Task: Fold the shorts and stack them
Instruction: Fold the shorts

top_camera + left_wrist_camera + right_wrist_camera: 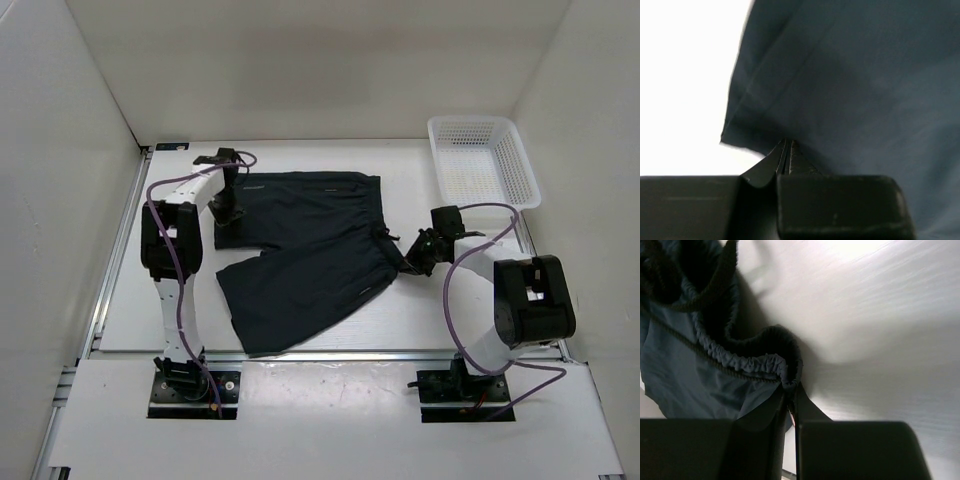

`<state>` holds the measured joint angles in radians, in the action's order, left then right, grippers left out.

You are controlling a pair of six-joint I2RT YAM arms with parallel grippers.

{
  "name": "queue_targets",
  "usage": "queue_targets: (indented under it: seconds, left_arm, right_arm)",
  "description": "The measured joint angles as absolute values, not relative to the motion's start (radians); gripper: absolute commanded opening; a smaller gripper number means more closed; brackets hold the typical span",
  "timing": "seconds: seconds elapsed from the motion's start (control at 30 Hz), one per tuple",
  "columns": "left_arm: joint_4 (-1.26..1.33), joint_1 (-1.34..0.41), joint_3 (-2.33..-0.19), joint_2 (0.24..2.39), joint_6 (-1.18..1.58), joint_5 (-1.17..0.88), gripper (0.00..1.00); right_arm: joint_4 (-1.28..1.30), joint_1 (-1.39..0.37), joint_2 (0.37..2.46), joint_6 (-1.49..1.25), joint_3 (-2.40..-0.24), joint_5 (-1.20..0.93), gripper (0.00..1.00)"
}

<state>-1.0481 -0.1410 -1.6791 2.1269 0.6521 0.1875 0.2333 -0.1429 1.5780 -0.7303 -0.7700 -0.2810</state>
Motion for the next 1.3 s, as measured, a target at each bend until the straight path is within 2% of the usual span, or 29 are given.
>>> queue_targets:
  seconds: [0.13, 0.23, 0.3, 0.37, 0.5, 0.67, 0.9, 1.07, 1.27, 1.3]
  left_arm:
    - [-1.082, -0.115, -1.783, 2.171, 0.632, 0.208, 0.1]
    - [-1.093, -0.099, -1.778, 2.154, 0.619, 0.221, 0.24]
    - [-1.088, -0.091, -1.732, 2.118, 0.61, 0.22, 0.27]
    - [-1.089, -0.087, -1.666, 2.067, 0.608, 0.214, 0.27]
    - [-1.061, -0.087, -1.483, 1.918, 0.603, 0.179, 0.15]
    - [-1.035, -0.116, -1.29, 1.742, 0.617, 0.105, 0.11]
    - [-0.948, -0.167, -1.139, 1.782, 0.64, -0.002, 0.11]
    - [-0.955, -0.166, -1.182, 1.867, 0.644, -0.014, 0.11]
    - [-1.025, -0.164, -1.406, 2.021, 0.633, -0.005, 0.11]
    - [-1.037, -0.163, -1.454, 2.051, 0.628, -0.003, 0.11]
  right_arm:
    - [0.255, -0.2, 1.522, -0.778, -0.77, -0.221, 0.0]
    - [0.276, -0.207, 1.48, -0.799, -0.77, -0.177, 0.0]
    - [0.286, -0.207, 1.466, -0.804, -0.77, -0.151, 0.0]
    - [0.292, -0.206, 1.464, -0.804, -0.77, -0.133, 0.0]
    - [0.299, -0.206, 1.467, -0.8, -0.77, -0.116, 0.0]
    - [0.3, -0.206, 1.485, -0.788, -0.77, -0.098, 0.0]
    - [0.3, -0.206, 1.509, -0.779, -0.77, -0.081, 0.0]
    - [0.3, -0.206, 1.514, -0.779, -0.77, -0.078, 0.0]
    - [0.299, -0.21, 1.515, -0.793, -0.77, -0.078, 0.0]
    - [0.297, -0.212, 1.518, -0.8, -0.77, -0.078, 0.03]
